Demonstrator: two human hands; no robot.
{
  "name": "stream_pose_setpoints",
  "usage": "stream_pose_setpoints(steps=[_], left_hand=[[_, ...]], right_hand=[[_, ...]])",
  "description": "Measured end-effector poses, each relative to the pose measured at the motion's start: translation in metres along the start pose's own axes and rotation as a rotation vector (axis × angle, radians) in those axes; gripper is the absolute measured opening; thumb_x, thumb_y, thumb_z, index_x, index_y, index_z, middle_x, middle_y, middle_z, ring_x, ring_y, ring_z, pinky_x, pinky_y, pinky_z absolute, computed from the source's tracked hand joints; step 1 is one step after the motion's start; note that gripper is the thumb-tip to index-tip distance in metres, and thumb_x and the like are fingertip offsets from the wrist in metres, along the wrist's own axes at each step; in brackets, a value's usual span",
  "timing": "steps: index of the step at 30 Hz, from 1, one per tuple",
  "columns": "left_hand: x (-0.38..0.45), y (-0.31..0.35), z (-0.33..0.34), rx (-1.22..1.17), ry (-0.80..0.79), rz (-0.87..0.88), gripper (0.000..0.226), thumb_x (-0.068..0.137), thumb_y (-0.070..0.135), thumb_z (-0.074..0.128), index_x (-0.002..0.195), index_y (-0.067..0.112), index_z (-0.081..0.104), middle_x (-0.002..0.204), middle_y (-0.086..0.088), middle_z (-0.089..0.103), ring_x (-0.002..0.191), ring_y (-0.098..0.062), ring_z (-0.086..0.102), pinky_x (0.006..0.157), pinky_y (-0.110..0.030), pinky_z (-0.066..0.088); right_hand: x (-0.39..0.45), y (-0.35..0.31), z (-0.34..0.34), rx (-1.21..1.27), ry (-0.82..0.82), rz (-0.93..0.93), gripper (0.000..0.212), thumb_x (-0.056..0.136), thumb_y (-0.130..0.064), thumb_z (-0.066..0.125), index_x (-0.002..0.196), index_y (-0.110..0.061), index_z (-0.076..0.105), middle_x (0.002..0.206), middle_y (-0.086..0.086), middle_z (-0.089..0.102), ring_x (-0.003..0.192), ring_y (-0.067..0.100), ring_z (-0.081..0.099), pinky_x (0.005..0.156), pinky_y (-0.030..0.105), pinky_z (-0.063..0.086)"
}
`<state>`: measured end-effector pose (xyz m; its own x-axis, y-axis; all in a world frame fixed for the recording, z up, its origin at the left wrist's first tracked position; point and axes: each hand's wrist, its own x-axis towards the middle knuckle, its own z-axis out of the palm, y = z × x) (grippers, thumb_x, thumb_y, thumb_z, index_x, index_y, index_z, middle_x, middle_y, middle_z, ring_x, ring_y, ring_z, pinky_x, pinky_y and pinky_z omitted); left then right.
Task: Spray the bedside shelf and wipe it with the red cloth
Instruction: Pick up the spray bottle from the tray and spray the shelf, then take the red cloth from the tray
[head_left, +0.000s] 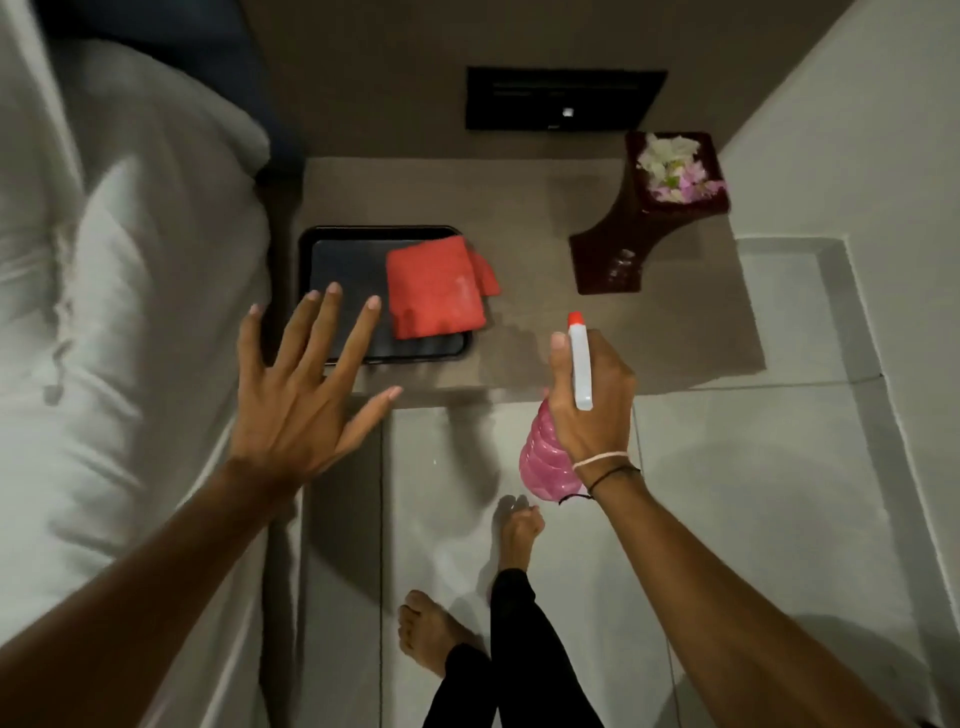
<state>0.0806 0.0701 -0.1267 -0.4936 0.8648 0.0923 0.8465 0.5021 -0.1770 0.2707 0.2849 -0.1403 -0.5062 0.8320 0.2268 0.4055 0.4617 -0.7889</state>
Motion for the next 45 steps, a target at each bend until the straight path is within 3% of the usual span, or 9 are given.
stream_pose_setpoints(steps=[5, 15, 21, 26, 29, 35, 39, 42, 45], left_hand=[[-0.024, -0.065, -0.019, 0.045, -0.02, -0.187, 0.084, 0.099, 0.073, 0.02, 0.166, 0.024, 0.012, 0.172, -0.018, 0.02, 0.158, -0.036, 0.027, 0.123, -0.068, 0.019], [-0.042, -0.107, -0.03, 0.084, 0.048, -0.39, 0.083, 0.099, 0.073, 0.027, 0.165, 0.022, 0.022, 0.17, -0.02, 0.025, 0.158, -0.035, 0.027, 0.119, -0.069, 0.028], [-0.032, -0.094, -0.028, 0.027, 0.021, -0.433, 0.084, 0.099, 0.074, 0.025, 0.165, 0.022, 0.022, 0.171, -0.019, 0.024, 0.159, -0.033, 0.023, 0.123, -0.064, 0.025], [-0.016, -0.064, -0.023, -0.063, -0.078, -0.473, 0.079, 0.101, 0.068, 0.031, 0.156, 0.012, 0.043, 0.148, -0.025, 0.056, 0.133, -0.04, 0.057, 0.107, -0.052, 0.044], [0.008, -0.031, -0.011, -0.28, -0.146, -0.445, 0.059, 0.103, 0.05, 0.041, 0.138, 0.005, 0.058, 0.122, -0.021, 0.065, 0.101, -0.04, 0.065, 0.085, -0.047, 0.052], [0.091, 0.032, 0.033, -0.936, -0.322, -0.669, 0.044, 0.105, 0.022, 0.051, 0.145, 0.004, 0.047, 0.144, -0.022, 0.047, 0.126, -0.04, 0.055, 0.108, -0.048, 0.047], [0.135, 0.057, 0.057, -1.041, -0.449, -0.843, 0.045, 0.104, 0.02, 0.05, 0.146, 0.006, 0.041, 0.143, -0.024, 0.046, 0.127, -0.042, 0.052, 0.108, -0.049, 0.043], [0.155, 0.066, 0.071, -1.062, -0.463, -0.992, 0.047, 0.104, 0.019, 0.051, 0.147, 0.006, 0.039, 0.145, -0.024, 0.045, 0.128, -0.042, 0.051, 0.107, -0.047, 0.043], [0.167, 0.064, 0.083, -1.093, -0.396, -1.132, 0.046, 0.103, 0.02, 0.057, 0.144, 0.003, 0.046, 0.141, -0.023, 0.056, 0.128, -0.039, 0.057, 0.106, -0.042, 0.046]], right_hand=[[0.027, -0.07, 0.063, 0.122, -0.127, -0.156, 0.034, 0.101, -0.042, 0.048, 0.085, -0.013, 0.056, 0.073, 0.004, 0.06, 0.061, 0.028, 0.067, 0.055, 0.039, 0.055], [0.083, -0.157, 0.195, 0.12, -0.334, -0.338, 0.043, 0.094, -0.046, 0.059, 0.108, -0.005, 0.06, 0.098, 0.013, 0.069, 0.087, 0.025, 0.066, 0.076, 0.02, 0.043], [0.096, -0.15, 0.223, 0.037, -0.451, -0.396, 0.053, 0.091, -0.051, 0.065, 0.116, -0.004, 0.058, 0.102, 0.013, 0.067, 0.089, 0.021, 0.064, 0.079, 0.036, 0.055], [0.107, -0.11, 0.199, 0.097, -0.717, -0.265, 0.088, 0.078, -0.047, 0.08, 0.148, -0.016, 0.036, 0.14, 0.01, 0.057, 0.122, 0.023, 0.062, 0.104, 0.04, 0.054], [0.105, -0.064, 0.167, 0.061, -0.634, -0.247, 0.078, 0.082, -0.028, 0.077, 0.149, -0.012, 0.039, 0.147, 0.011, 0.052, 0.128, 0.023, 0.058, 0.108, 0.032, 0.048], [0.12, 0.01, 0.131, 0.032, -0.36, 0.325, 0.055, 0.086, -0.004, 0.07, 0.137, -0.001, 0.051, 0.136, 0.021, 0.058, 0.124, 0.034, 0.059, 0.108, 0.039, 0.049], [0.133, 0.035, 0.13, 0.136, -0.513, 0.575, 0.053, 0.089, 0.0, 0.071, 0.138, 0.003, 0.049, 0.125, 0.024, 0.067, 0.083, 0.011, 0.063, 0.061, -0.004, 0.046], [0.142, 0.045, 0.137, 0.13, -0.54, 0.576, 0.05, 0.086, 0.0, 0.075, 0.132, 0.006, 0.054, 0.111, 0.017, 0.069, 0.075, 0.008, 0.058, 0.05, -0.006, 0.041], [0.146, 0.048, 0.141, 0.163, -0.615, 0.595, 0.039, 0.086, -0.006, 0.077, 0.121, 0.005, 0.065, 0.109, 0.011, 0.07, 0.087, 0.019, 0.063, 0.064, 0.011, 0.05]])
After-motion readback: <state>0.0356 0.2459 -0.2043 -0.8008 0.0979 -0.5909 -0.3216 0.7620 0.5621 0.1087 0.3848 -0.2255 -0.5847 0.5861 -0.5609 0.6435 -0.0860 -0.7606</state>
